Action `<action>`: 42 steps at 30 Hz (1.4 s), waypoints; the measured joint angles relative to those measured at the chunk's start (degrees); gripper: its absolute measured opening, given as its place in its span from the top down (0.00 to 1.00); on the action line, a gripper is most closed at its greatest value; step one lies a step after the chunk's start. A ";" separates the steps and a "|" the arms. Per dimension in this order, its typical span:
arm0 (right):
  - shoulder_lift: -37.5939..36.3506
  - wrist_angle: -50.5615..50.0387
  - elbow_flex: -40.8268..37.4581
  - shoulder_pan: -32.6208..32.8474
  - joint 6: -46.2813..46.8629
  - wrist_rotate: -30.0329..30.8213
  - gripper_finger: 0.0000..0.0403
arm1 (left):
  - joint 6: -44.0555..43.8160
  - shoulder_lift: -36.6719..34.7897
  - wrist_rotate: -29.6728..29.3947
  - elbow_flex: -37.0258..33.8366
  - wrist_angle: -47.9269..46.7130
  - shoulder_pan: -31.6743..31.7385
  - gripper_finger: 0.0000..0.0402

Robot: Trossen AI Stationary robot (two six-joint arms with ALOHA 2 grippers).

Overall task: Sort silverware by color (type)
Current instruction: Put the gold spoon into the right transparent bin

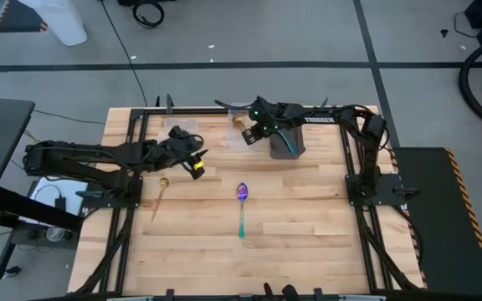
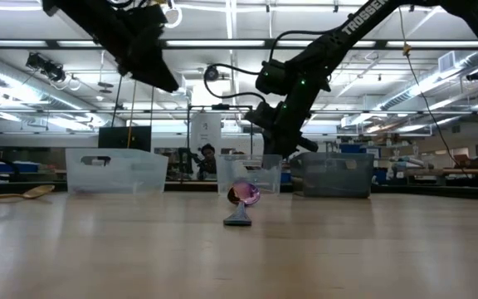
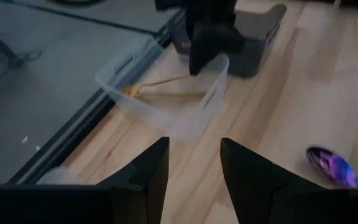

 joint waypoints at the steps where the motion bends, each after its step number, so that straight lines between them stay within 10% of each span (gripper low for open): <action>1: 0.00 0.00 -0.02 -0.02 0.02 0.00 0.84 | -0.27 -1.06 -0.02 -0.06 -1.26 -0.11 0.62; 12: -1.80 1.16 0.94 0.06 -2.64 -3.54 0.78 | -3.97 -4.82 0.00 -0.07 -5.40 -3.85 0.62; 26: -8.97 5.58 1.09 9.67 -15.16 16.51 0.78 | -34.76 -4.76 2.48 -0.07 -30.93 -6.63 0.62; 42: -9.25 7.52 -2.14 20.97 -18.01 17.03 0.78 | -45.86 1.45 2.65 -5.13 -36.66 -10.98 0.62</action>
